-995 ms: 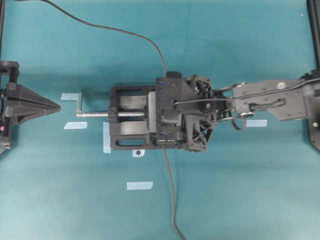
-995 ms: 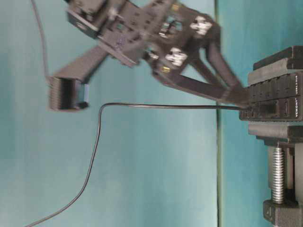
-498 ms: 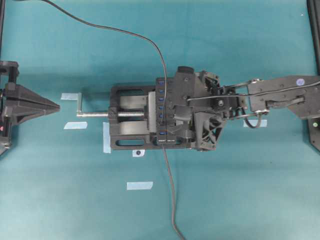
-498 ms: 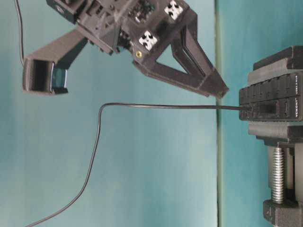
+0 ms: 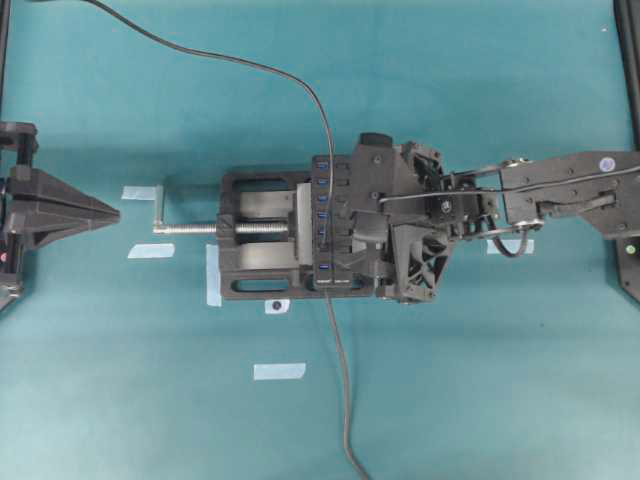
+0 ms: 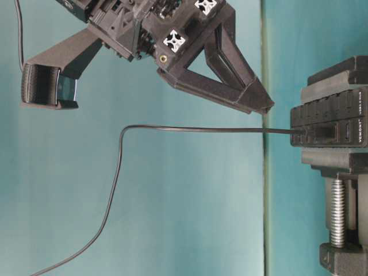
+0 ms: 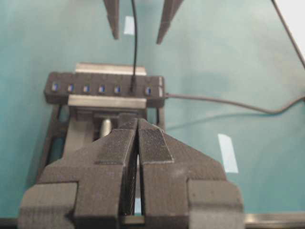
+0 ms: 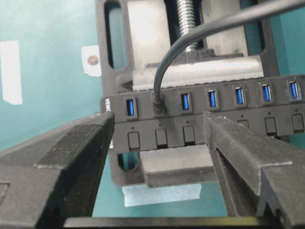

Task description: Insert the USB into the second port from the front of the fixed hub.

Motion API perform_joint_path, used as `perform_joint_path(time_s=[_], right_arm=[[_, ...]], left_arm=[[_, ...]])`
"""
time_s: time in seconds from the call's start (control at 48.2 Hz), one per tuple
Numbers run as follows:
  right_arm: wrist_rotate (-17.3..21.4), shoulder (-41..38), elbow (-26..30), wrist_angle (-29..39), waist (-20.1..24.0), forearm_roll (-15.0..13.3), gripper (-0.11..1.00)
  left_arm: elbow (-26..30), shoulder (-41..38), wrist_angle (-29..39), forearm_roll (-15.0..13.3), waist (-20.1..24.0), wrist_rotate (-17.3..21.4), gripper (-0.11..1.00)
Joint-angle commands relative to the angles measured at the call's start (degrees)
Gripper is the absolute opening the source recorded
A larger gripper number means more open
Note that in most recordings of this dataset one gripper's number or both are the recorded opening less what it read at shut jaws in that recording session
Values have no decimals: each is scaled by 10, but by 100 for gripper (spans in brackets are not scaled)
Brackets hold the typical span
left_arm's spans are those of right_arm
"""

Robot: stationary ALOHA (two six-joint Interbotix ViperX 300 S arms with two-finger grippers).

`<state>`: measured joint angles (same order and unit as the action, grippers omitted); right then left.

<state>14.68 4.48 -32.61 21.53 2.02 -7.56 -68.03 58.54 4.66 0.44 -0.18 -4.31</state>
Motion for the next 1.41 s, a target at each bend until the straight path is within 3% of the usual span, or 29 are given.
perform_joint_path(time_s=[0.0, 1.389], right_arm=[[6, 16, 4, -5, 3, 1, 83], [6, 16, -4, -30, 4, 1, 83]], left_arm=[[6, -3, -4, 1, -1, 0, 0], [5, -3, -3, 2, -1, 0, 0]])
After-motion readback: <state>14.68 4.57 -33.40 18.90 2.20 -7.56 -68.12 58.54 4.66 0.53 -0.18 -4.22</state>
